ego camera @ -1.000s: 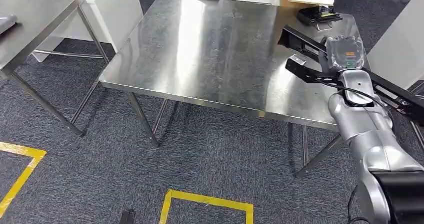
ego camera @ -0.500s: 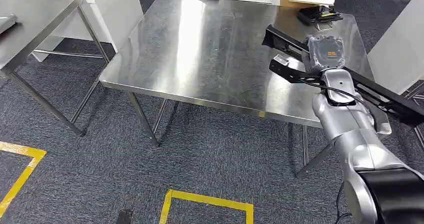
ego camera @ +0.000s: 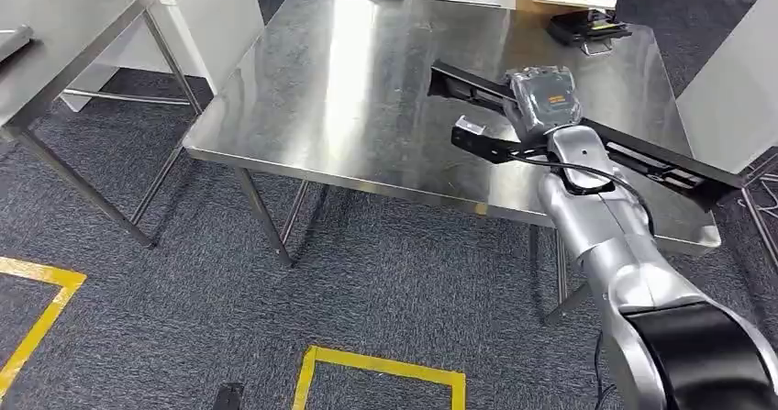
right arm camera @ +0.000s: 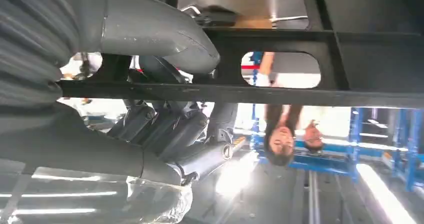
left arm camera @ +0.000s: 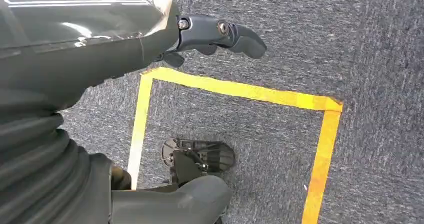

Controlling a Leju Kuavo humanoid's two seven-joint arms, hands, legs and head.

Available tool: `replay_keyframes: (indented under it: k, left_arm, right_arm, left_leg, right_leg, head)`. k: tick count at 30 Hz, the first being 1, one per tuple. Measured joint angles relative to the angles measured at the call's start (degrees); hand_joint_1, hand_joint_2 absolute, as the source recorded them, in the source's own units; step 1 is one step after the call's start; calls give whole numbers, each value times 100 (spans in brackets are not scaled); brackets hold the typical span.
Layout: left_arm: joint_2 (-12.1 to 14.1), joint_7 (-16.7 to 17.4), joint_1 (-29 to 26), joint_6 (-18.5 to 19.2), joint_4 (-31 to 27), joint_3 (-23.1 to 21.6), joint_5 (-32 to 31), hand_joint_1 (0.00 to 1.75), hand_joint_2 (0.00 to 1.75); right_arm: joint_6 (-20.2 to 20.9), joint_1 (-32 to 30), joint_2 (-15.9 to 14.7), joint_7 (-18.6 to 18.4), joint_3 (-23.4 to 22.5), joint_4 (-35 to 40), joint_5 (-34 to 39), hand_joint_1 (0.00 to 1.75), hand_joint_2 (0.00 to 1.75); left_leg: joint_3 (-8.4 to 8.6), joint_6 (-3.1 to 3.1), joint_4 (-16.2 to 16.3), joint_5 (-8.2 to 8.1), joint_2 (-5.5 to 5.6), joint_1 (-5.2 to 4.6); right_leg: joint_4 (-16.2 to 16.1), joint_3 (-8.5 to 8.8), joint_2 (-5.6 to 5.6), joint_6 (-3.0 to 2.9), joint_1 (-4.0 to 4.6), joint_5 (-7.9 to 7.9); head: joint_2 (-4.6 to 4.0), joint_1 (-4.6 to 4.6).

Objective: Take the parts from the cabinet and place them on the table.

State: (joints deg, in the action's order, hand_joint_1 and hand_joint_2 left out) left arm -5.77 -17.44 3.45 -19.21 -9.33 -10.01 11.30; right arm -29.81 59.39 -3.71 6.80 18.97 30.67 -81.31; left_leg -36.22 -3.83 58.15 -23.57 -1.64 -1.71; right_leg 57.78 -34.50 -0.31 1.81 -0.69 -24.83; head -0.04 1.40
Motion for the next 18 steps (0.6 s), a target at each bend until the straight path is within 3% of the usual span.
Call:
replay_keyframes:
  k: [8,14,18]
  left_arm:
    - [15,-33,-7,109,0,2,-52,0,175]
    - [35,-140,-14,291,0,2,-120,0,175]
    - [61,-197,-16,435,0,0,-148,0,175]
  right_arm:
    - [120,99,142,-140,240,4,-68,173,175]
    - [120,115,-44,-208,271,4,-22,173,175]
    - [125,116,-164,-210,273,4,11,173,175]
  left_leg:
    - [-6,0,0,1,14,-4]
    - [-7,0,1,1,18,-9]
    - [-40,-9,25,-4,18,-27]
  right_leg:
    - [0,0,-12,0,0,0]
    - [-1,0,-15,1,0,0]
    - [-13,-6,-12,35,-53,22]
  head:
    - [0,-2]
    - [0,-2]
    - [0,-2]
